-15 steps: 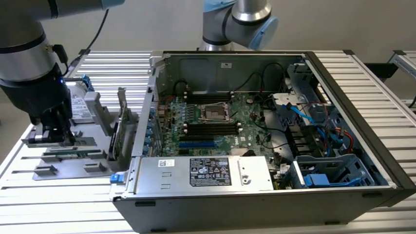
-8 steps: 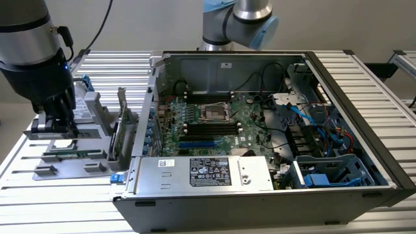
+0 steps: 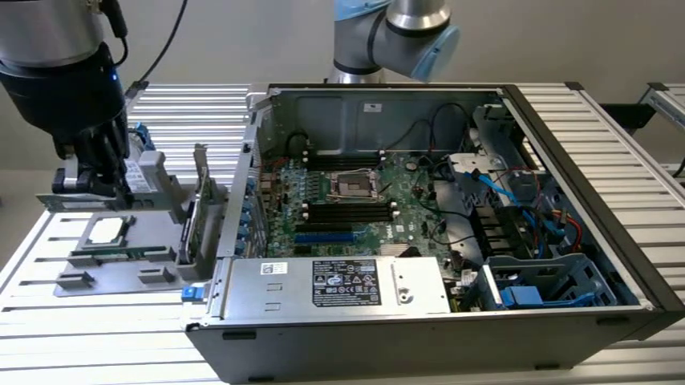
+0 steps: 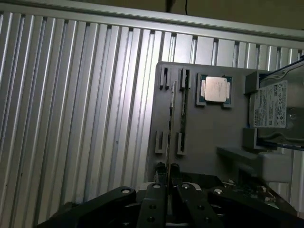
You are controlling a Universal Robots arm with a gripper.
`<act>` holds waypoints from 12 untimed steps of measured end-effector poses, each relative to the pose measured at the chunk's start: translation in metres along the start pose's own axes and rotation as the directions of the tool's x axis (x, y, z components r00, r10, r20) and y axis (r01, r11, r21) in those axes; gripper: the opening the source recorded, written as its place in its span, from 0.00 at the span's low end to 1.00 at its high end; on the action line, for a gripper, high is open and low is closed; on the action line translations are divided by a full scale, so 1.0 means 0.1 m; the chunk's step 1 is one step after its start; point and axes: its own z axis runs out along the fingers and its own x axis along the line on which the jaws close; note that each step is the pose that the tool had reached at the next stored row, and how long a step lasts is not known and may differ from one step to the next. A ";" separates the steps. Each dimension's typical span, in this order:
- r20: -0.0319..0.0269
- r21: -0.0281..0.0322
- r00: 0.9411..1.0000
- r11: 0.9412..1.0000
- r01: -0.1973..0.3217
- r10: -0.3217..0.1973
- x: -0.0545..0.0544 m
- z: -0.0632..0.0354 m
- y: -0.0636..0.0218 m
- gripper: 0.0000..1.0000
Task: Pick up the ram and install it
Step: 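Pick up the ram and move it above insertion slot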
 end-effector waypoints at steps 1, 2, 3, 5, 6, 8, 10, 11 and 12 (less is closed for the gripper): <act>0.000 0.000 1.000 1.000 0.000 0.000 0.00 -0.036 -0.025 0.13; 0.000 0.000 1.000 1.000 0.000 0.000 0.00 -0.066 -0.054 0.13; 0.000 0.000 1.000 1.000 0.000 0.000 0.00 -0.087 -0.086 0.13; 0.000 0.000 1.000 1.000 0.000 0.000 0.01 -0.123 -0.154 0.13; 0.000 0.000 1.000 1.000 0.000 0.000 0.01 -0.138 -0.187 0.13; 0.000 0.000 1.000 1.000 0.000 0.000 0.01 -0.169 -0.253 0.13; 0.001 0.000 1.000 1.000 0.000 0.000 0.01 -0.202 -0.314 0.13; 0.001 0.000 1.000 1.000 0.000 0.000 0.01 -0.220 -0.343 0.13; 0.001 0.000 1.000 1.000 0.000 0.000 0.01 -0.237 -0.368 0.13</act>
